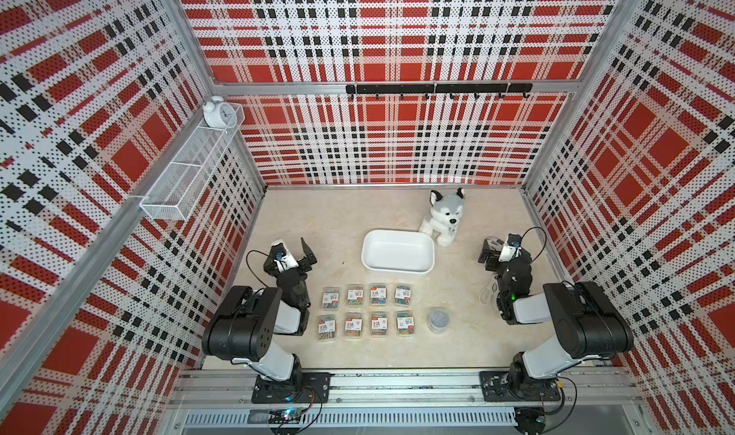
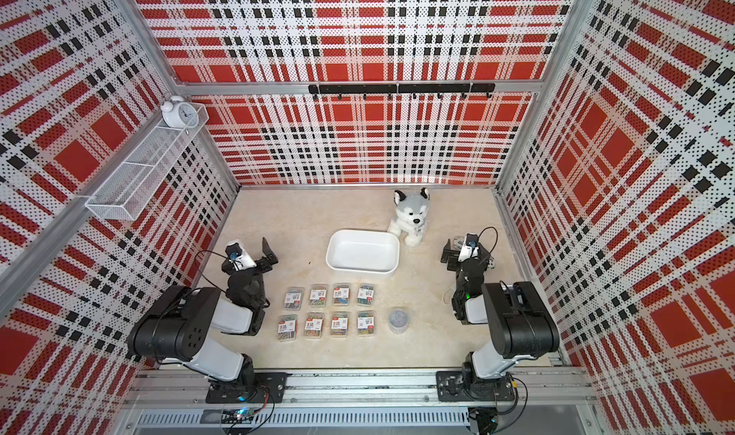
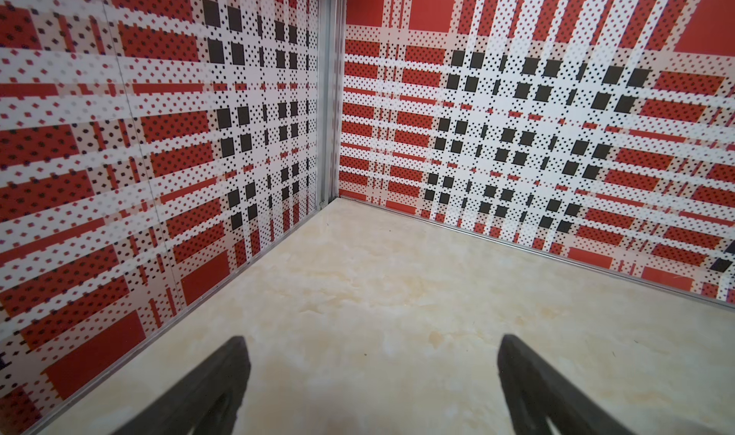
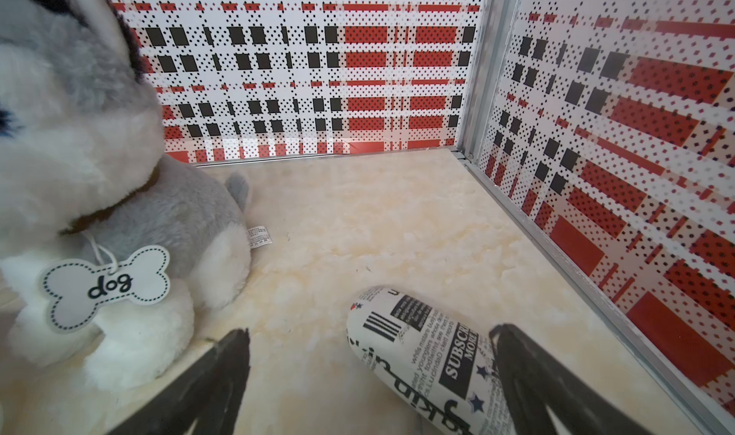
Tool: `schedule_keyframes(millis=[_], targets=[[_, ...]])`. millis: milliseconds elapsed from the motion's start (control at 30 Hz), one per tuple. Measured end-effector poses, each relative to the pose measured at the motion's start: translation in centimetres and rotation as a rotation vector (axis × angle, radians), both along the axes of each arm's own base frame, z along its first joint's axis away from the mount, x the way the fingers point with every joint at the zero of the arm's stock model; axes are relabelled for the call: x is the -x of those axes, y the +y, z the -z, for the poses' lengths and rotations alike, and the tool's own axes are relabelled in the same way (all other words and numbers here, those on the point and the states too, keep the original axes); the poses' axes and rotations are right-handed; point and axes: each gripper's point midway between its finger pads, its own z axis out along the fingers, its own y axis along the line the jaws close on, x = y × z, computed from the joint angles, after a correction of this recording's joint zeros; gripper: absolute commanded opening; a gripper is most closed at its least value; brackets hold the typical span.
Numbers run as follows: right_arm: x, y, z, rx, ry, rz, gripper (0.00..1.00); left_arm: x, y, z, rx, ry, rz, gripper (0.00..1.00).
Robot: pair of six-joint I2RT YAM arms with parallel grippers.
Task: Take the paper clips out of the storage box
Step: Reset both arms
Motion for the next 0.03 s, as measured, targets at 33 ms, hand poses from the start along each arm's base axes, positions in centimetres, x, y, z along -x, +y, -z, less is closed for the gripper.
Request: schedule_keyframes(millis=[33], targets=[[0.0,0.0,0.0,0.0,0.0,0.0,1.0,0.0,0.01,0.0,0.0,0.0,0.0,0.98]])
